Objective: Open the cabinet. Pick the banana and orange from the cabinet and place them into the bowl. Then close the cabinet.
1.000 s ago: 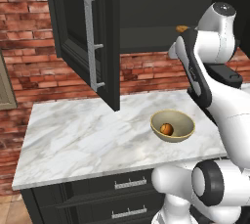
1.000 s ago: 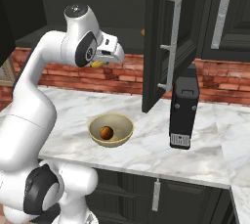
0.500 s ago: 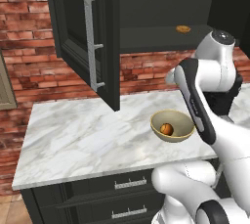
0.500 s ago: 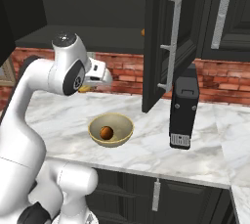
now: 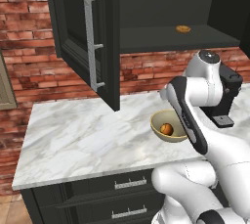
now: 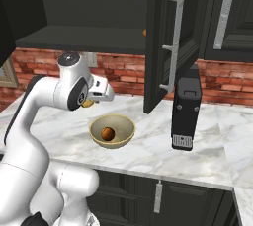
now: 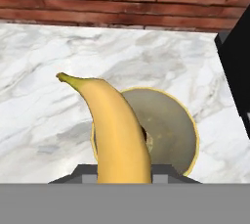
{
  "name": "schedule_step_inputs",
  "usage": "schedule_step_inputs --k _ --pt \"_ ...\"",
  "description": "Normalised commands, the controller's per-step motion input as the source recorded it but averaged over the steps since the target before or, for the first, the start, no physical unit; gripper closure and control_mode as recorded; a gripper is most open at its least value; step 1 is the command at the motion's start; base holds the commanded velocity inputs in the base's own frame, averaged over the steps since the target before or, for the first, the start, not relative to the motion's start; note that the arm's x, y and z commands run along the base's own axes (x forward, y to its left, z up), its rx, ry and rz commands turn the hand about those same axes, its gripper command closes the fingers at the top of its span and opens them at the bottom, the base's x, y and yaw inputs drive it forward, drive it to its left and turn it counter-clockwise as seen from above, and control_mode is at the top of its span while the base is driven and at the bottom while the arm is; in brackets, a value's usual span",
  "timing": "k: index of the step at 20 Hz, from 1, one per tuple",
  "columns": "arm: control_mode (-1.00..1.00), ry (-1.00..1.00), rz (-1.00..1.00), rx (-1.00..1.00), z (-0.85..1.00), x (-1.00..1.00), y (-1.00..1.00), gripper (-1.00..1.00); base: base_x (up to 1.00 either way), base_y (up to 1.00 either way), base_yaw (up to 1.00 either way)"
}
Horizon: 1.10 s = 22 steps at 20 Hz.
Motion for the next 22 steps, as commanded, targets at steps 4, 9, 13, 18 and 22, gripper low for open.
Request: schedule_step_inputs --k 4,9,13,18,22 --pt "-1.00 0.00 0.01 0.00 -0.29 0.21 -0.20 1.00 0.00 0.00 0.00" --pt "-1.00 0.00 0.02 0.00 -0.37 0.23 -0.28 1.00 0.00 0.00 0.00" --pt "-1.00 0.00 0.02 0.00 -0.41 0.21 -0.34 1.00 0.00 0.00 0.00" --pt "-1.00 0.00 0.01 0.00 -0.42 0.21 -0.26 1.00 0.00 0.00 0.00" --pt "-1.00 0.00 0.00 0.00 -0.05 0.00 -0.01 1.00 0.00 0.00 0.00"
